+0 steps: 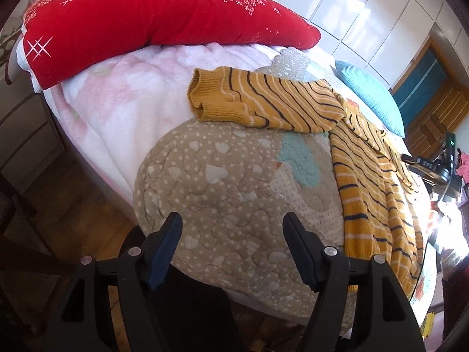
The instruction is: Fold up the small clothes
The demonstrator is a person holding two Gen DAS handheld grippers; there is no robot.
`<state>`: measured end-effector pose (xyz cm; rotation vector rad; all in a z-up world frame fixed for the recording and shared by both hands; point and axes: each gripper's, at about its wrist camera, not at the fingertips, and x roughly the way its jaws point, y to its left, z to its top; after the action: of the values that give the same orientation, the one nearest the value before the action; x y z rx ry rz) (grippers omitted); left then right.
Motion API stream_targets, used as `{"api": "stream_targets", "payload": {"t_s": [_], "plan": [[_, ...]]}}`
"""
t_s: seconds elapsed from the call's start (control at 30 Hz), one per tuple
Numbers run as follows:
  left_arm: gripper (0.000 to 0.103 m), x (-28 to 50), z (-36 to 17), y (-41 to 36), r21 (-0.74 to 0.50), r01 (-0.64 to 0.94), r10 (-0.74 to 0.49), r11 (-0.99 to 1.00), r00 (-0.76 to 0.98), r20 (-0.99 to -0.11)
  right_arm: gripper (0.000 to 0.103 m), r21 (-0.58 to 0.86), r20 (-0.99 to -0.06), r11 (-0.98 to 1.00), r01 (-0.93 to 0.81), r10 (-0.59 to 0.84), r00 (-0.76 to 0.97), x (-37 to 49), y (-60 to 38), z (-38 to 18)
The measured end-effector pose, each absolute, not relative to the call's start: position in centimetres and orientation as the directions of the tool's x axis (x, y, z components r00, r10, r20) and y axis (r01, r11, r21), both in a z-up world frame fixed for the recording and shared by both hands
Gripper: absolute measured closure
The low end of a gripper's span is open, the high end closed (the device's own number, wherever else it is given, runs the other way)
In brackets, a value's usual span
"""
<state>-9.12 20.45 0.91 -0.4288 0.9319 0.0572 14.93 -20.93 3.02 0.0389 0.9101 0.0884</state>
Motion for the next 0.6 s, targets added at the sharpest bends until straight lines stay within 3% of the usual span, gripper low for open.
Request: {"api": "stream_targets", "payload": {"t_s": [0.07,0.17,0.3,0.33,0.37,0.4,0.6], "plan": [[0.033,-8.6,0.7,19.8,-0.331,-0.226,-0.143,0.916,0.588,-0.796,0.034,0.049,-0.772,0.992,0.12,-0.038,0.634,15.2,-26.5,3.3],[0.033,-7.9,0.8,18.5,-0.327,-0.212,-0.153,0.921,0.575,-0.804,0.028,0.048,-0.778,0.964,0.26,-0.127,0.615,16.3,-32.0,2.4],[0.033,-7.0,1.2,16.6,-0.32,-0.199,-0.157,0.926,0.567,-0.808,0.029,0.228,-0.825,0.937,0.266,0.041,0.563,18.7,-34.8,-0.5],[0.033,-6.8,1.3,16.3,-0.315,-0.199,-0.154,0.928,0.565,-0.811,0.06,0.289,-0.825,0.926,0.244,0.112,0.554,19.0,-34.6,-1.2],[0.033,-6.7,1.5,16.1,-0.31,-0.199,-0.15,0.93,0.563,-0.813,0.083,0.311,-0.827,0.925,0.217,0.151,0.542,19.2,-34.2,-1.5],[0.033,-6.6,1.6,15.9,-0.304,-0.199,-0.145,0.932,0.563,-0.814,0.09,0.297,-0.828,0.935,0.196,0.15,0.54,19.2,-33.8,-1.4],[0.033,-5.9,1.6,16.1,-0.29,-0.226,-0.12,0.93,0.559,-0.821,0.09,0.11,-0.845,0.959,0.26,-0.048,0.533,18.7,-35.3,-0.9]]}}
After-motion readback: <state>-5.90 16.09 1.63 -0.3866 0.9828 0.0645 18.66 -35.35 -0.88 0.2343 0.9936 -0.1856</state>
